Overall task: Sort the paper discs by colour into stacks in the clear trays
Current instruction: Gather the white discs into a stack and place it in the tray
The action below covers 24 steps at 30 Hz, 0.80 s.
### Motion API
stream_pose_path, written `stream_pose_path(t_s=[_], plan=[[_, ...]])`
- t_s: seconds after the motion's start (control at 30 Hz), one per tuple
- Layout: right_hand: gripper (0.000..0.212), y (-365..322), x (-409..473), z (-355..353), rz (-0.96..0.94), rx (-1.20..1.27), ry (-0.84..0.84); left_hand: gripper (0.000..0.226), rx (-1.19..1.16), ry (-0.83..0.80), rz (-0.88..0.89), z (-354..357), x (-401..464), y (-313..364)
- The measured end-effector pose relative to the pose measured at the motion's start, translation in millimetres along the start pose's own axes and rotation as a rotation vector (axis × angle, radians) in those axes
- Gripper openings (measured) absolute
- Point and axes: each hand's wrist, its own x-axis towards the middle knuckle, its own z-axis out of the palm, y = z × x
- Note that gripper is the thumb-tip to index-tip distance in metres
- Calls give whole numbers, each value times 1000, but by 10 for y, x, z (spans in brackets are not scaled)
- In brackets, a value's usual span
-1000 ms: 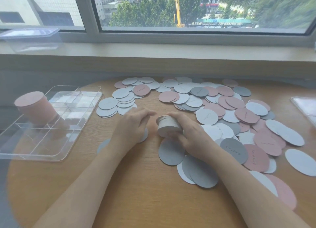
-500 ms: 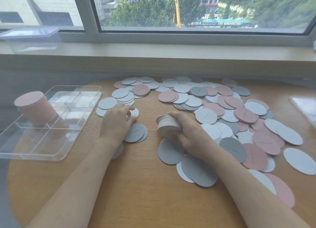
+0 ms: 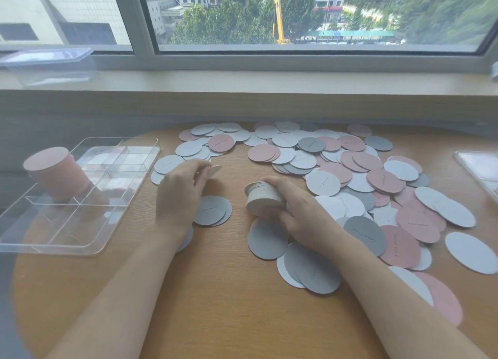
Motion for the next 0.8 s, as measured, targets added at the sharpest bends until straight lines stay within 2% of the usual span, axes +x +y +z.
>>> stream_pose_path(t_s=[0.13,0.3,0.47,0.57,0.8], plan=[[58,-20,-3,-11,-4,7,7,18,-141,-46,53,19,-90,121],[63,-39,2,-17,5,6,11,16,-255,-161,167,89,-114,215],[66,-47,7,-16,0,-6,4,15,-351,-161,97,71,-122,225],[66,-76,10,-13,-13,2,-1,15,-422,-253,52,101,-126,243],[65,-61,15,6,0,-4,18,20,-432,-355,121,65,-145,245]])
